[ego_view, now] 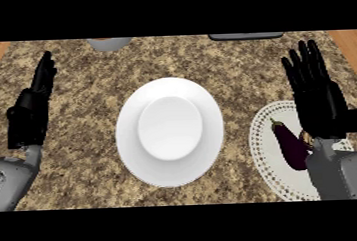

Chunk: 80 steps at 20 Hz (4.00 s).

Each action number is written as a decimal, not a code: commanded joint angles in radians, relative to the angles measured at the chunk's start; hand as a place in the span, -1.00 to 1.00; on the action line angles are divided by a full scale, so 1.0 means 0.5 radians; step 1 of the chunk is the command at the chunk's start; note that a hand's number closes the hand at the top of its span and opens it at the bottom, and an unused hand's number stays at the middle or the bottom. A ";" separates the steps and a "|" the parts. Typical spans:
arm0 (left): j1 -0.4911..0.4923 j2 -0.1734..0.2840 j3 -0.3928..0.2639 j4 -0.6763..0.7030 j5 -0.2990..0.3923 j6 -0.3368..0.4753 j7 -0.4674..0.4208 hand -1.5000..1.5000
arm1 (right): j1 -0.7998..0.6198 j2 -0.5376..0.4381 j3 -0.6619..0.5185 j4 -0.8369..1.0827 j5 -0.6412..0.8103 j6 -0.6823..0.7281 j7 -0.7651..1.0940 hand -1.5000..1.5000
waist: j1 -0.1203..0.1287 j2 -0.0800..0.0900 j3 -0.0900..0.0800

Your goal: Pick the cupcake from the placemat and place it in the plate

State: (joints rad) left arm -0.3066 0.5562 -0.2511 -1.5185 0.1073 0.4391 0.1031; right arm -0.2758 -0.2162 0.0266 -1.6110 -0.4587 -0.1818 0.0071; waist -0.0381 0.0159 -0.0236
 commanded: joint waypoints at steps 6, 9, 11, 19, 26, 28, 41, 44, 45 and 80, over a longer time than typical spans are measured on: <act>-0.093 -0.055 0.026 -0.131 0.227 -0.292 -0.110 0.00 | -0.125 -0.288 0.584 -0.051 0.274 0.802 -0.130 1.00 | 0.153 -0.029 0.044; -0.024 -0.096 -0.018 -0.084 0.232 -0.268 -0.056 0.00 | -0.090 -0.886 0.613 0.066 1.157 0.528 -0.048 1.00 | 0.085 -0.043 0.009; -0.004 -0.104 0.026 -0.093 0.315 -0.357 -0.120 0.00 | 0.204 -0.547 0.747 0.172 1.315 0.166 -0.193 1.00 | 0.068 -0.027 0.045; 0.093 0.020 0.278 -0.084 0.445 -0.608 -0.194 0.00 | 0.631 -0.330 0.382 0.295 0.845 0.177 -1.141 -1.00 | 0.064 -0.033 0.048; 0.159 -0.089 0.247 -0.117 0.355 -0.572 -0.184 0.00 | 0.595 -0.721 0.188 -0.132 1.016 0.170 -0.647 -1.00 | 0.053 -0.040 0.044; 0.077 -0.039 0.290 -0.062 0.376 -0.593 -0.142 0.00 | 0.511 -0.895 0.189 -0.065 1.167 0.196 -0.431 -1.00 | 0.050 -0.035 0.040; -0.021 -0.171 0.162 -0.151 0.261 -0.507 -0.023 0.00 | 0.346 -1.512 0.458 -0.348 1.307 1.085 0.832 -1.00 | 0.092 -0.029 0.044; 0.057 -0.124 0.306 -0.021 0.340 -0.684 -0.166 0.00 | 0.317 -1.540 0.356 -0.311 1.244 1.256 0.851 -1.00 | 0.080 -0.030 0.045; -0.019 -0.186 0.284 0.078 0.263 -0.624 -0.176 0.00 | 0.320 -1.507 0.386 -0.269 1.306 1.267 0.810 -1.00 | 0.072 -0.028 0.046; 0.105 -0.418 0.581 -0.282 0.041 -0.902 0.098 0.00 | 0.087 -0.701 0.288 0.896 2.471 1.061 0.326 1.00 | 0.085 -0.032 0.048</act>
State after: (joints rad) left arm -0.2590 0.3500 0.0255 -1.6232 0.1214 -0.0002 0.1172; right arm -0.2150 -0.6074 0.1958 -1.2016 0.7688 0.3965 0.2274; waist 0.0026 0.0002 -0.0002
